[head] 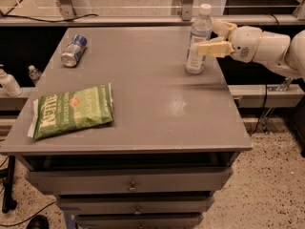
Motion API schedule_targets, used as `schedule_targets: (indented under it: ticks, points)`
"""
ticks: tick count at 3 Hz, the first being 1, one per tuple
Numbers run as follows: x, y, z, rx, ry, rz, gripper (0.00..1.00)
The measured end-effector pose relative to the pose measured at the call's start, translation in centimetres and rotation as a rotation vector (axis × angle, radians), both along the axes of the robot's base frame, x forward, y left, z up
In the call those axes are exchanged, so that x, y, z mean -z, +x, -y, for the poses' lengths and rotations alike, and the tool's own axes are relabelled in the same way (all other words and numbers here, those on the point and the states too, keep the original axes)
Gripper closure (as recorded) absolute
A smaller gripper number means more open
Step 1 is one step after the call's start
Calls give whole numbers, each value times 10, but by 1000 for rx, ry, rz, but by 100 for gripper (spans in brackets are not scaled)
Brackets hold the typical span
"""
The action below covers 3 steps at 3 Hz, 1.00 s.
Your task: Place blue plastic bottle upright
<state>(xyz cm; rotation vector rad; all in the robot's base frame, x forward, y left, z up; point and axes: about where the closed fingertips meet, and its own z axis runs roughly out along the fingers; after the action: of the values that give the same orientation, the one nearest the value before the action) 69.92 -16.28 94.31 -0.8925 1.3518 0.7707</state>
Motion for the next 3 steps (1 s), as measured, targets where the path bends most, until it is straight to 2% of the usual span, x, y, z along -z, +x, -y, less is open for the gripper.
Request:
schedule_targets:
  ticks: [1, 2, 3]
  points:
    - [-3, -2, 1, 0, -7, 6, 0]
    - [-38, -16, 12, 20, -19, 87, 0]
    - [-106, -53, 32, 68, -34, 236, 0]
